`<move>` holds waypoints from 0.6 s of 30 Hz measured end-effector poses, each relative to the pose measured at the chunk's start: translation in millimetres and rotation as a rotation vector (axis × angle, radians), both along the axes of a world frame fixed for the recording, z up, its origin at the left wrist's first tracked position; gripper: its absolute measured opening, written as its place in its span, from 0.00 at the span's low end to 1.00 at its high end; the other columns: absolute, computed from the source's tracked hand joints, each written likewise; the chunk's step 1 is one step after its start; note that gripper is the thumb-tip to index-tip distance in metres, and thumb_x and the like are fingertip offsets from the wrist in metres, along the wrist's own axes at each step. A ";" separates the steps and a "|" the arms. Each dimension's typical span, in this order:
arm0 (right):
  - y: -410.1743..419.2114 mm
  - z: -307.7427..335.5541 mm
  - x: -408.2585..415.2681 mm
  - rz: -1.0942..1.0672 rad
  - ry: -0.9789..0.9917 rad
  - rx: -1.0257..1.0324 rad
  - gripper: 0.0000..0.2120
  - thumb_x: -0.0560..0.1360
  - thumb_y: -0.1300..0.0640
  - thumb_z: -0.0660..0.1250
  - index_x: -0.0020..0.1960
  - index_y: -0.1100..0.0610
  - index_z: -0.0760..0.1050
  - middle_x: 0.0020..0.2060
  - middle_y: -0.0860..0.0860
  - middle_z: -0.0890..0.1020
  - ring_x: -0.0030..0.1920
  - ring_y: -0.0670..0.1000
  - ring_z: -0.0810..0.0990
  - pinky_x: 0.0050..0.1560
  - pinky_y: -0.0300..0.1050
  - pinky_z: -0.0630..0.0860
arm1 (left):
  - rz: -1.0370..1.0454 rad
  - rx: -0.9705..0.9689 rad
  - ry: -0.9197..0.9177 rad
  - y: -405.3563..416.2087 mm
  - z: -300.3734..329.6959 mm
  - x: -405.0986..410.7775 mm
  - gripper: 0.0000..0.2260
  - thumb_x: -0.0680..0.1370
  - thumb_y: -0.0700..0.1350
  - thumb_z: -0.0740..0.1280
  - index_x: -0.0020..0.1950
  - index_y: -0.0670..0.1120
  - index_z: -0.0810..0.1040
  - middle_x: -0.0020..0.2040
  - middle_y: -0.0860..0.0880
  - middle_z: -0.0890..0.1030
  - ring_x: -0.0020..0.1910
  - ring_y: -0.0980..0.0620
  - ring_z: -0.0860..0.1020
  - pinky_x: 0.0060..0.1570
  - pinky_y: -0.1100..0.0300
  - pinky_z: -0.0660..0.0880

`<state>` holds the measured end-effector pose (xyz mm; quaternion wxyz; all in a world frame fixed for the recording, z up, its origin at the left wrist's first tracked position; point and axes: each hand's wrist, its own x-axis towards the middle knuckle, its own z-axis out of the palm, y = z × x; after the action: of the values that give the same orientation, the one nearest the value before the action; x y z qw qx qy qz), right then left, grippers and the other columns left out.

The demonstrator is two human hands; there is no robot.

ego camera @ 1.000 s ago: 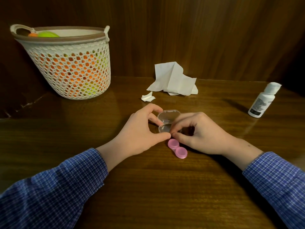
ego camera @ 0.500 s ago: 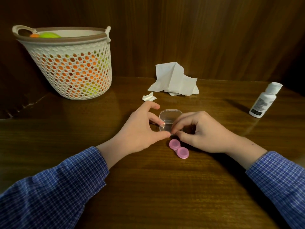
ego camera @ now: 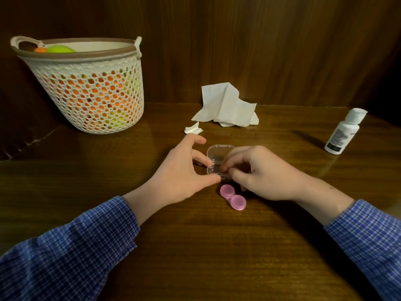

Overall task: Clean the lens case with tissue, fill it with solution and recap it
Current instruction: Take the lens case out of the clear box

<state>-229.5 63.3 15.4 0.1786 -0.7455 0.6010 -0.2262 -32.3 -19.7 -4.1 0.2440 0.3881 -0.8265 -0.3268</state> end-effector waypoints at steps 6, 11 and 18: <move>-7.4 -2.3 2.4 -0.112 -0.107 0.022 0.12 0.76 0.58 0.75 0.48 0.39 0.85 0.50 0.36 0.84 0.38 0.44 0.86 0.39 0.35 0.82 | -0.013 0.000 -0.007 -1.1 0.8 0.3 0.40 0.68 0.54 0.81 0.74 0.56 0.64 0.51 0.60 0.84 0.60 0.59 0.79 0.69 0.50 0.73; -18.1 8.2 3.4 -0.105 -0.057 0.091 0.09 0.72 0.58 0.78 0.45 0.44 0.87 0.44 0.39 0.85 0.32 0.43 0.85 0.33 0.33 0.81 | -0.017 0.015 -0.017 -1.7 2.8 1.4 0.40 0.68 0.54 0.81 0.74 0.56 0.63 0.51 0.61 0.84 0.60 0.59 0.79 0.69 0.50 0.73; -24.6 10.9 10.5 -0.093 0.118 0.024 0.08 0.71 0.53 0.79 0.45 0.40 0.86 0.46 0.36 0.84 0.46 0.38 0.82 0.48 0.38 0.81 | -0.014 0.015 -0.020 -2.3 2.2 1.6 0.40 0.68 0.54 0.81 0.75 0.56 0.63 0.49 0.62 0.84 0.62 0.59 0.77 0.71 0.50 0.71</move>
<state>-219.0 38.7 26.3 0.1411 -0.7266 0.6472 -0.1825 -30.6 -22.0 -1.9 0.2306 0.3871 -0.8292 -0.3309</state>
